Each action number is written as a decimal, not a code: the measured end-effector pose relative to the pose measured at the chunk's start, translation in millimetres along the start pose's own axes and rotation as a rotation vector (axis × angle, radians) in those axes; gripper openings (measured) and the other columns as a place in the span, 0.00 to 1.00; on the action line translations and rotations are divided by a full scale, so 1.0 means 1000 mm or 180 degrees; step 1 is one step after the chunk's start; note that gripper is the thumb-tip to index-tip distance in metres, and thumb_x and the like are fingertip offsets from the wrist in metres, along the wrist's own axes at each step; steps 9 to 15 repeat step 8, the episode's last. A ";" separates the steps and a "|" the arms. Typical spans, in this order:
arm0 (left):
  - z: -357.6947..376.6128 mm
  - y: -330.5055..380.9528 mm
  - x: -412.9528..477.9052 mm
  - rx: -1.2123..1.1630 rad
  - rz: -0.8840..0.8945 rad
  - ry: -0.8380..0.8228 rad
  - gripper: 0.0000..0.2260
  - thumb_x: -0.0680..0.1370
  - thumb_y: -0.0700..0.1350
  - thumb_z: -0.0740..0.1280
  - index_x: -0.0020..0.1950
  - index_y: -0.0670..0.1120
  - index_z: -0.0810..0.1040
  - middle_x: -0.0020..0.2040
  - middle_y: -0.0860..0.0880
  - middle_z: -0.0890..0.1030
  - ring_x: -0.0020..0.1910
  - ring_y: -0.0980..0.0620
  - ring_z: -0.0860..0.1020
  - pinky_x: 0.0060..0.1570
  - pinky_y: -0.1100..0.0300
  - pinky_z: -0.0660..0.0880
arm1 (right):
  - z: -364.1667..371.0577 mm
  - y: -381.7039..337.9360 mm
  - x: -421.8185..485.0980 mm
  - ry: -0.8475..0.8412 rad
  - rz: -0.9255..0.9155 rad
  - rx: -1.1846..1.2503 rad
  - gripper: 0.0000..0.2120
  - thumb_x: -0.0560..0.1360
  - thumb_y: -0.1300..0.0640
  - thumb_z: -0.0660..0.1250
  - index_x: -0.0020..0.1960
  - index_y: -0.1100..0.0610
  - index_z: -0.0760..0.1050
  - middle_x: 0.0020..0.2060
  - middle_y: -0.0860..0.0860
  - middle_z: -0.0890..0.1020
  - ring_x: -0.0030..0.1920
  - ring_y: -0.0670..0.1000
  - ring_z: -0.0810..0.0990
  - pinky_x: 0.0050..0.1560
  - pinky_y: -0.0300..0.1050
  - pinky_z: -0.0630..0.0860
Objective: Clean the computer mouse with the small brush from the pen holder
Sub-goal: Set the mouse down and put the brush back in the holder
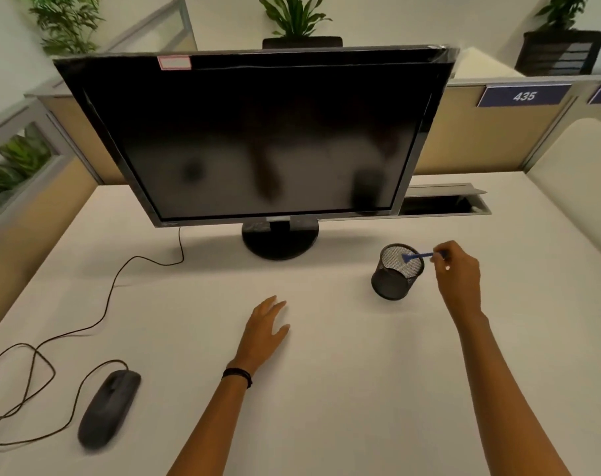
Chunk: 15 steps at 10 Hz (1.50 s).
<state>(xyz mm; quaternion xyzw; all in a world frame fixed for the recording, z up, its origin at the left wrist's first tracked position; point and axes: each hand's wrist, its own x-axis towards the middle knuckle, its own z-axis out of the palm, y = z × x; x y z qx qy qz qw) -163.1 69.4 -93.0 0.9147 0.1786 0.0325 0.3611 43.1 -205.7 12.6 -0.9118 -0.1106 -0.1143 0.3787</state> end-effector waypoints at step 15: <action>-0.020 0.003 0.001 0.0129 0.0162 -0.0046 0.20 0.78 0.47 0.63 0.70 0.47 0.66 0.69 0.50 0.69 0.67 0.52 0.68 0.66 0.61 0.63 | 0.014 -0.026 0.018 -0.0016 0.0232 -0.0280 0.11 0.76 0.61 0.63 0.56 0.64 0.75 0.55 0.64 0.79 0.52 0.63 0.78 0.56 0.56 0.75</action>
